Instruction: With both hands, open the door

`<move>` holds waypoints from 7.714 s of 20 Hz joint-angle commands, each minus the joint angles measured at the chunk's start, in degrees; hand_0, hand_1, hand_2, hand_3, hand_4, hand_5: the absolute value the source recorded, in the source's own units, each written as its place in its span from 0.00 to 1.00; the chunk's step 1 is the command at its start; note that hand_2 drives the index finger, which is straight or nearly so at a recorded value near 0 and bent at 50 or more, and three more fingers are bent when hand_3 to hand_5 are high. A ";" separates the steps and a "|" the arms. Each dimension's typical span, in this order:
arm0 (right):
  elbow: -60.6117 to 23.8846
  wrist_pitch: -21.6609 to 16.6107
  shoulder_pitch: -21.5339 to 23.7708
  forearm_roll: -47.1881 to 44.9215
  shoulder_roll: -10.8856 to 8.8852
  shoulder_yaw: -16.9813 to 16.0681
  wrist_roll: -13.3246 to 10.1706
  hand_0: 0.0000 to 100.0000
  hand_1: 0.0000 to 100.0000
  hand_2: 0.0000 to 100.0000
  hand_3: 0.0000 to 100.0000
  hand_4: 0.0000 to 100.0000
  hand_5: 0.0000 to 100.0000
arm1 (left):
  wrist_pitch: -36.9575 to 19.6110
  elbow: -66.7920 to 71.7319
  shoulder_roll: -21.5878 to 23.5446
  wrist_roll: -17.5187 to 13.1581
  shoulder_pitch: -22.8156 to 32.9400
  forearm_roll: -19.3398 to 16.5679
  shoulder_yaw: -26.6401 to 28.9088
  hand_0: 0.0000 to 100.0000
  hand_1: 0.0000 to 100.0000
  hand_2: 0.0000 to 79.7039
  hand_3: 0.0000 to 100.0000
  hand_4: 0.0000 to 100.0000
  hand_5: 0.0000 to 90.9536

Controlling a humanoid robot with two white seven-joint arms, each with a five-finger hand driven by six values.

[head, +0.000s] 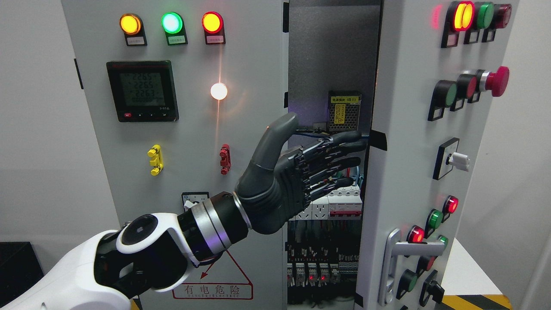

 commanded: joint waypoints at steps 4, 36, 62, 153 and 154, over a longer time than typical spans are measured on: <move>0.01 0.00 0.00 0.00 0.01 0.00 -0.01 0.19 0.00 0.00 0.00 0.00 0.00 | 0.01 3.97 -9.05 -0.24 -2.51 0.68 -3.37 0.00 0.00 0.00 0.00 0.00 0.00; 0.01 0.00 0.00 0.00 0.01 0.00 -0.01 0.19 0.00 0.00 0.00 0.00 0.00 | 0.89 4.93 -20.73 -0.15 -4.70 0.42 -7.94 0.00 0.00 0.00 0.00 0.00 0.00; 0.01 0.00 0.00 0.00 0.01 0.00 -0.01 0.19 0.00 0.00 0.00 0.00 0.00 | 1.51 21.63 -39.72 0.03 -8.22 -0.29 -8.21 0.00 0.00 0.00 0.00 0.00 0.00; 0.01 0.00 0.00 0.00 0.01 0.00 -0.01 0.19 0.00 0.00 0.00 0.00 0.00 | -1.83 41.90 1.87 -0.50 74.31 -27.78 9.63 0.00 0.00 0.00 0.00 0.00 0.00; 0.01 0.00 0.00 -0.08 0.01 0.00 -0.01 0.19 0.00 0.00 0.00 0.00 0.00 | -1.92 45.42 0.11 -0.50 74.48 -28.58 9.98 0.00 0.00 0.00 0.00 0.00 0.00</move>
